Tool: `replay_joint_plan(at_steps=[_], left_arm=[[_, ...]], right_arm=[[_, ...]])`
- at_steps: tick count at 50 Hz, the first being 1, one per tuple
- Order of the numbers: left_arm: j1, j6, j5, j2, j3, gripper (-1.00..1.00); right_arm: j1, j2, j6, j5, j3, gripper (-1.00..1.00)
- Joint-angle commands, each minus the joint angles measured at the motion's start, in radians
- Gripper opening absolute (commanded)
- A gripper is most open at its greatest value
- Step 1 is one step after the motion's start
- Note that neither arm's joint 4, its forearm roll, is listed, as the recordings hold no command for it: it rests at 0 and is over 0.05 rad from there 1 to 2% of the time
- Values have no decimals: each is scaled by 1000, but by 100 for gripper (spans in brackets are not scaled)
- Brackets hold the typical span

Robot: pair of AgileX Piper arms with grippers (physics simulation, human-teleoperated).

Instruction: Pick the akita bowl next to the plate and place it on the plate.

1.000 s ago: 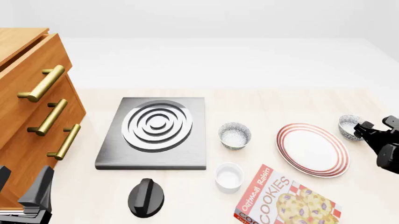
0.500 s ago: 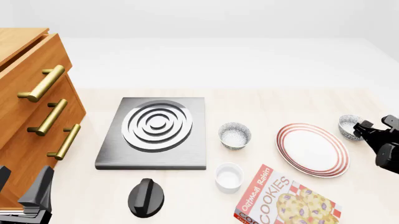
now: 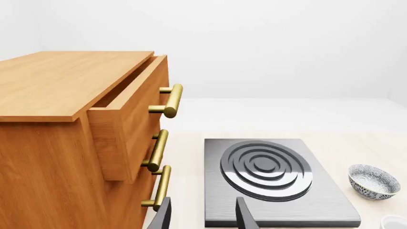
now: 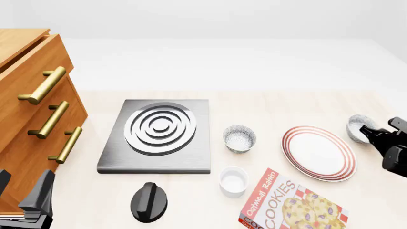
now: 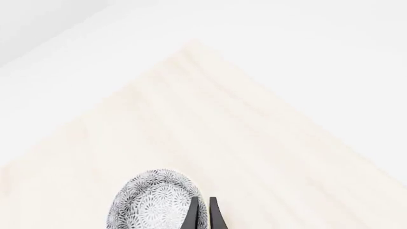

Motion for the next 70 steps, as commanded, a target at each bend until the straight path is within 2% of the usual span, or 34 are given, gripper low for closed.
replay_joint_plan(at_steps=[1,41,70], left_arm=[[0,0,0,0,0,100],[0,0,0,0,0,100],[0,0,0,0,0,100]], right_arm=[[17,-8,21,19,18,-100],[52,-207,98,81,97,-100],[130,-418,150,134,206,-100]])
